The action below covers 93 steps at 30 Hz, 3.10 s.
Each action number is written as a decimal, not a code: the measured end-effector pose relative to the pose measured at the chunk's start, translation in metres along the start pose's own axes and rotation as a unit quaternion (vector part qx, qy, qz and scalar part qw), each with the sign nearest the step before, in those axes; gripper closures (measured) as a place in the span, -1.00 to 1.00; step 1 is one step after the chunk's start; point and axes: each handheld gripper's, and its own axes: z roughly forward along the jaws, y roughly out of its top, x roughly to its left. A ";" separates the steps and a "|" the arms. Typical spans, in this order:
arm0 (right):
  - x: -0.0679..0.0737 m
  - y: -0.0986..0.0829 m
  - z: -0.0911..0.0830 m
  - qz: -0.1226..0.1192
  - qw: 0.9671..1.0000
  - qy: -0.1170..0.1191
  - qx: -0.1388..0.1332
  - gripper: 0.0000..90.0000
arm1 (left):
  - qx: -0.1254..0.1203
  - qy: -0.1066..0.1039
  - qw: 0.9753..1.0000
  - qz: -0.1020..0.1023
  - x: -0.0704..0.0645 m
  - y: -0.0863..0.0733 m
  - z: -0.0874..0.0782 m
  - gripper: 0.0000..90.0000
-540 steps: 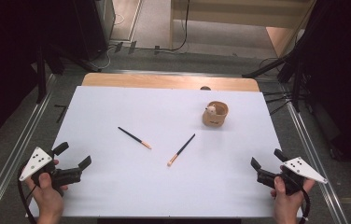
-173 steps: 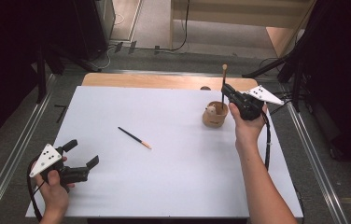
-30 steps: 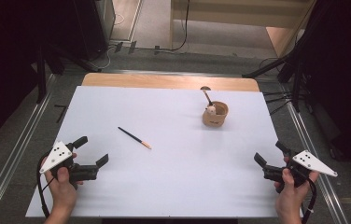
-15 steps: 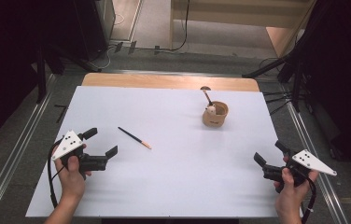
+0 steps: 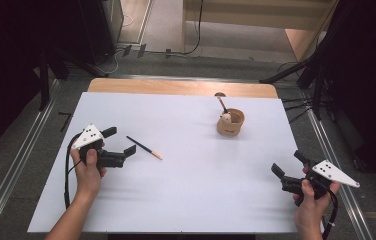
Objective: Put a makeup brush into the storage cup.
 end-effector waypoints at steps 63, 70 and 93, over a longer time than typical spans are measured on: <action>0.000 -0.004 0.003 -0.006 1.000 0.003 0.016 -1.00 | 0.391 -0.072 0.896 0.197 0.034 0.024 0.106 -0.62; 0.001 -0.004 0.004 -0.007 1.000 0.004 0.017 -1.00 | 0.396 -0.077 0.896 0.186 0.034 0.019 0.110 -0.55; 0.002 -0.005 0.007 -0.008 1.000 0.007 0.025 -1.00 | 0.443 -0.081 0.876 0.171 0.023 0.026 0.110 0.90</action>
